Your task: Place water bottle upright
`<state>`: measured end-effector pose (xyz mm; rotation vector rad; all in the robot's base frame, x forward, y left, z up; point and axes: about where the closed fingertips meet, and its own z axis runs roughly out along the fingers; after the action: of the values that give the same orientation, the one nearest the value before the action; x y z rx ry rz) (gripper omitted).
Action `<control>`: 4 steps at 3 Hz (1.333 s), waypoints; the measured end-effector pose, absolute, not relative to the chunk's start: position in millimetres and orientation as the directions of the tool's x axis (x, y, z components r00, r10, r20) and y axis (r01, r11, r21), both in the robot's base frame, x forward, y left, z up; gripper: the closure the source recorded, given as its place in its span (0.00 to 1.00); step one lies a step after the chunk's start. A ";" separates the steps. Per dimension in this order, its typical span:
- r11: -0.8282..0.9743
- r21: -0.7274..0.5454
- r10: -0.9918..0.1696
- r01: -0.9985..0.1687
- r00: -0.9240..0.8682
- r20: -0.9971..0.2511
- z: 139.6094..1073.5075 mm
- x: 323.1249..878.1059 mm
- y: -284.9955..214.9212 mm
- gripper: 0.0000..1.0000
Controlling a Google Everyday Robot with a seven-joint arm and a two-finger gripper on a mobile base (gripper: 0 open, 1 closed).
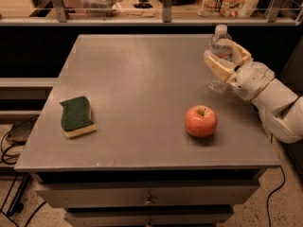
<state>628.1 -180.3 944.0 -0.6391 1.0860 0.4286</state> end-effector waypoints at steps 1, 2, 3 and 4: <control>0.745 -0.266 0.014 -0.612 0.413 -0.910 944.7 628.1 -180.3 0.51; 0.745 -0.266 0.014 -0.611 0.413 -0.910 944.9 628.1 -180.4 0.27; 0.781 -0.253 0.005 -0.571 0.411 -0.911 947.2 625.0 -191.1 0.05; 0.828 -0.256 -0.031 -0.499 0.416 -0.909 962.2 621.9 -210.5 0.00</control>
Offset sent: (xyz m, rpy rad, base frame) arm -0.0094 -0.0273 -0.0058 0.0440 0.0210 -0.1125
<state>621.9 -210.5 962.2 -0.5453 1.1153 0.3129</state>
